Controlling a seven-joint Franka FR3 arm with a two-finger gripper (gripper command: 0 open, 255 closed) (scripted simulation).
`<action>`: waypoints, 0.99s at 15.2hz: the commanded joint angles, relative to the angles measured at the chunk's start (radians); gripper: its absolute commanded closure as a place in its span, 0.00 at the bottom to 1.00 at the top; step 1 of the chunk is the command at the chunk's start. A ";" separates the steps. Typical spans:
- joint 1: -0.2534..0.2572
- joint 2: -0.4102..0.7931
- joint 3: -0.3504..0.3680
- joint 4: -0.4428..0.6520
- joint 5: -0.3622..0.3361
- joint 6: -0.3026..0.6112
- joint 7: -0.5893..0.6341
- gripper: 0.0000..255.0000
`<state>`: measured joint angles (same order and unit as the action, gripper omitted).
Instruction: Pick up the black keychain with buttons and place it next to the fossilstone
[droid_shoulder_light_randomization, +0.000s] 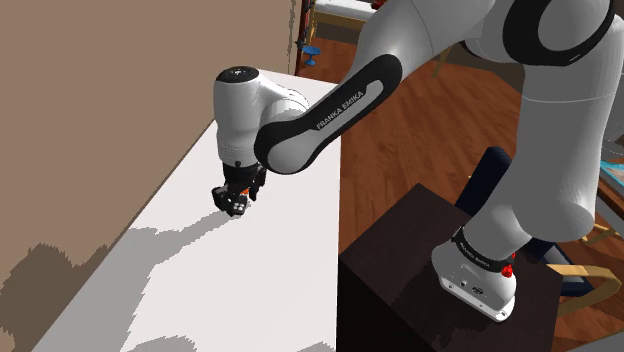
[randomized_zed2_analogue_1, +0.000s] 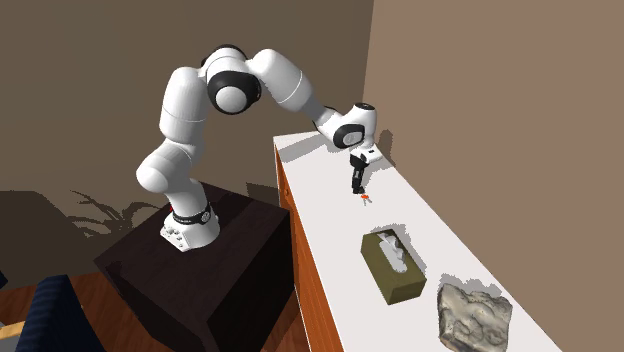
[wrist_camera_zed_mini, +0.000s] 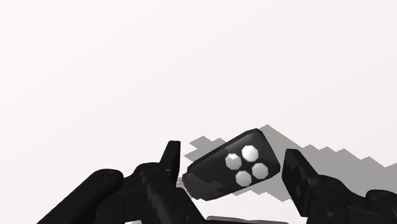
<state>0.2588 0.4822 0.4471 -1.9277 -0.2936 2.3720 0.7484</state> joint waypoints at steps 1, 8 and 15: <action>0.000 0.000 0.000 0.000 0.000 0.000 0.000 1.00; -0.003 -0.009 0.004 0.001 0.006 -0.009 -0.004 1.00; -0.020 -0.070 0.028 0.016 0.045 -0.079 -0.029 1.00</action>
<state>0.2410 0.4223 0.4712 -1.9144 -0.2551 2.3043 0.7232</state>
